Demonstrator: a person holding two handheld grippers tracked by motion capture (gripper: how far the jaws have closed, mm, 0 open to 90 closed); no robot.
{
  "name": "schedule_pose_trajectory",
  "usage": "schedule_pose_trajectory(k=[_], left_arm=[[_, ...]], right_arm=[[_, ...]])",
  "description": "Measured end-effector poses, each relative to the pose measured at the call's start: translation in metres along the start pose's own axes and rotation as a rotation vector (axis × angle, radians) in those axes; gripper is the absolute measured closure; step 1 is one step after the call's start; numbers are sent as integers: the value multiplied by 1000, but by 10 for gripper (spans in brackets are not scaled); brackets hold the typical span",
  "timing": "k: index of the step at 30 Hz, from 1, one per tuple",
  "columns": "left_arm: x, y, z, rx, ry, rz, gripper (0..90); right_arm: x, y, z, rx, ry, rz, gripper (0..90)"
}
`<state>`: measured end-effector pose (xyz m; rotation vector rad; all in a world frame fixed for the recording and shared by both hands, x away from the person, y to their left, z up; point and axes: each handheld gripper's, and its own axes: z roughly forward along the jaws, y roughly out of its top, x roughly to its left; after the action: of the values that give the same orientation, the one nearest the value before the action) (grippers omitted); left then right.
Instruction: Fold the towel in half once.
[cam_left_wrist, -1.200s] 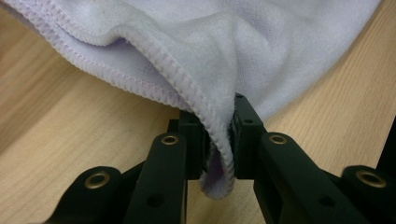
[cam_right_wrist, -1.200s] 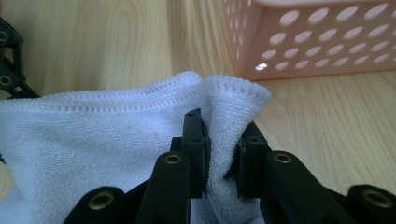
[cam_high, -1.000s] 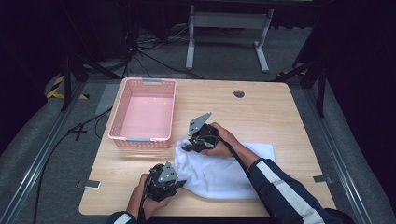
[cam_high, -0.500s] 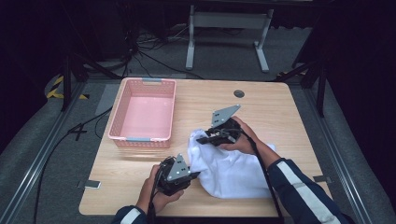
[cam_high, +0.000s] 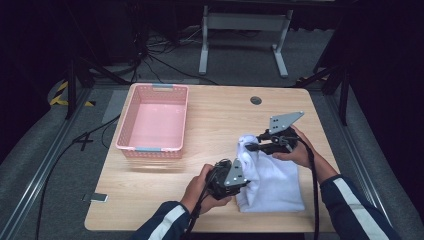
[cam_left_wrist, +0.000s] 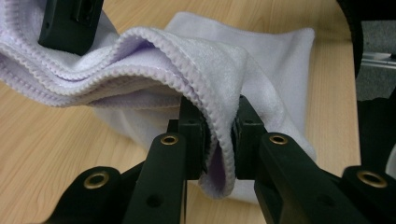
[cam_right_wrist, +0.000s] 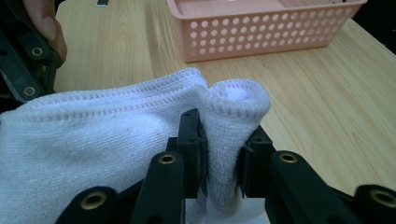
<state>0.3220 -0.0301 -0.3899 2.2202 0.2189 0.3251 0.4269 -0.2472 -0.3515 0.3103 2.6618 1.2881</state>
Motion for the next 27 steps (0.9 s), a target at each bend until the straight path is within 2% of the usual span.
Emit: schedule_pose_trajectory(k=[1, 2, 3, 5, 7, 8, 9, 11, 12, 14, 15, 17, 19, 20, 21, 22, 24, 27], left_arm=[[0, 0, 0, 0, 0, 0, 780], [0, 5, 7, 2, -15, 10, 780], [-1, 8, 12, 11, -24, 26, 779], [-1, 15, 24, 26, -44, 43, 777], [-2, 21, 36, 50, -78, 46, 775], [-3, 24, 43, 52, -93, 47, 763], [-3, 27, 55, 68, -108, 60, 753], [-4, 29, 61, 74, -123, 58, 682], [-5, 30, 69, 70, -138, 37, 682], [-7, 31, 75, 48, -170, 10, 565], [-7, 31, 73, 30, -191, 3, 535], [-8, 30, 65, 4, -190, -8, 482], [-7, 25, 50, -20, -199, -20, 452], [-7, 22, 44, -11, -179, -34, 436], [-7, 18, 39, -9, -173, -37, 417], [-8, 12, 33, 1, -180, -57, 412], [-10, 0, 27, 16, -166, -62, 400], [-15, -13, 23, 50, -164, -60, 421]], right_arm=[[0, 0, 0, 0, 0, 0, 735], [-1, -3, -3, 3, -6, 3, 734], [-3, -14, -12, 3, -12, 18, 727], [-4, -20, -16, 4, -20, 21, 720], [-6, -31, -24, 8, -30, 38, 703], [-9, -43, -32, 12, -47, 50, 672], [-11, -49, -36, 9, -50, 58, 655], [-12, -54, -39, 12, -55, 70, 637], [-13, -61, -43, 19, -62, 77, 607], [-17, -78, -52, 50, -67, 113, 559], [-18, -85, -57, 57, -80, 112, 552], [-19, -99, -66, 87, -98, 135, 501], [-20, -112, -77, 89, -111, 166, 461], [-19, -120, -83, 101, -118, 182, 436], [-18, -125, -89, 112, -123, 191, 423], [-17, -131, -94, 123, -133, 195, 409], [-13, -139, -104, 134, -170, 215, 402], [-5, -139, -121, 72, -243, 241, 454]])
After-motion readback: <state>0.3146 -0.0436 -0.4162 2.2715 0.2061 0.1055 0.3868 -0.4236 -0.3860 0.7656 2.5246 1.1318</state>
